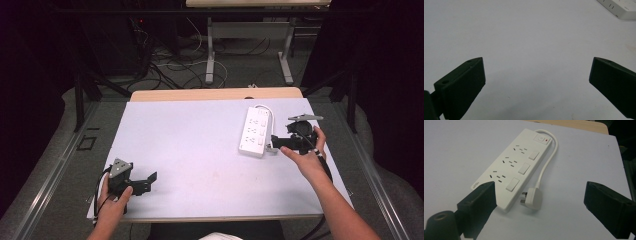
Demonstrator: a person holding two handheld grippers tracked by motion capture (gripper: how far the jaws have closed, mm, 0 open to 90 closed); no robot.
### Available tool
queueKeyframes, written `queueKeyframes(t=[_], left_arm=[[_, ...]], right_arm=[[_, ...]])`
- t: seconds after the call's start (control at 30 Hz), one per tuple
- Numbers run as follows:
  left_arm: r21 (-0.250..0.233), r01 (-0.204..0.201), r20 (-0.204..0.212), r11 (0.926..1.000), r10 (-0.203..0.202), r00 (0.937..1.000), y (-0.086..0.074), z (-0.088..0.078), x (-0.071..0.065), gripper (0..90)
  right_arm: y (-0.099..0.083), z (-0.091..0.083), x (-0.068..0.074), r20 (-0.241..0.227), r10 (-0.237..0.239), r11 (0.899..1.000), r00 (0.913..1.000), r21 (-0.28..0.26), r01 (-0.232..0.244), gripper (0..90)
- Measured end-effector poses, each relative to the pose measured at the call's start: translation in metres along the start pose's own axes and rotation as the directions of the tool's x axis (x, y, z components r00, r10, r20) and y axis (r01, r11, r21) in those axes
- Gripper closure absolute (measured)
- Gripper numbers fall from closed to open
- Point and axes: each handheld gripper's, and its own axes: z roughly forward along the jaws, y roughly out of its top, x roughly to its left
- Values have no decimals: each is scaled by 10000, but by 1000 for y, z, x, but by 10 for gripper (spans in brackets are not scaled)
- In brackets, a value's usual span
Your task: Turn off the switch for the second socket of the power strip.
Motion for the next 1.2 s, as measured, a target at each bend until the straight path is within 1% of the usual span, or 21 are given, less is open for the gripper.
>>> queueKeyframes(t=[0.2,0.4,0.43,0.47,0.5,0.53,0.67,0.8,0.83,0.87,1.0,1.03,1.2], left_arm=[[-14,11,5,10000,-11,10000,0,0,0,5],[-25,42,-8,10000,-42,10000,0,0,0,5],[-26,36,-12,10000,-37,10000,0,0,0,5],[-22,33,-9,10000,-33,10000,0,0,0,5],[-27,40,-12,10000,-40,10000,0,0,0,5],[-28,34,-10,10000,-34,10000,0,0,0,5],[-19,49,-6,10000,-49,10000,0,0,1,5],[-15,67,4,10000,-67,10000,0,0,1,5],[-12,69,8,10000,-69,10000,0,0,1,5],[-14,73,4,10000,-73,10000,0,0,1,5],[-14,74,5,10000,-74,10000,0,0,1,5],[-9,73,6,10000,-73,10000,0,0,1,5],[-4,74,8,10000,-74,10000,0,0,1,5]], right_arm=[[10,1,3,25,46,9999,10000,159,-46,143],[20,2,5,-48,160,9996,9999,242,-159,150],[21,2,4,-63,88,9997,9999,233,-87,152],[23,2,5,-92,217,9993,9997,314,-214,154],[24,3,4,-83,190,9993,9998,321,-187,155],[26,4,4,-111,315,9989,9994,361,-310,160],[33,5,3,-99,349,9987,9993,384,-345,194],[39,6,0,-127,562,9974,9983,460,-555,231],[41,7,0,-165,710,9962,9973,517,-701,237],[42,8,-1,-146,652,9967,9978,491,-644,244],[47,11,-3,-196,870,9945,9960,610,-856,283],[49,12,-4,-157,814,9948,9966,631,-803,289],[55,16,-4,-169,981,9929,9950,699,-967,345]])
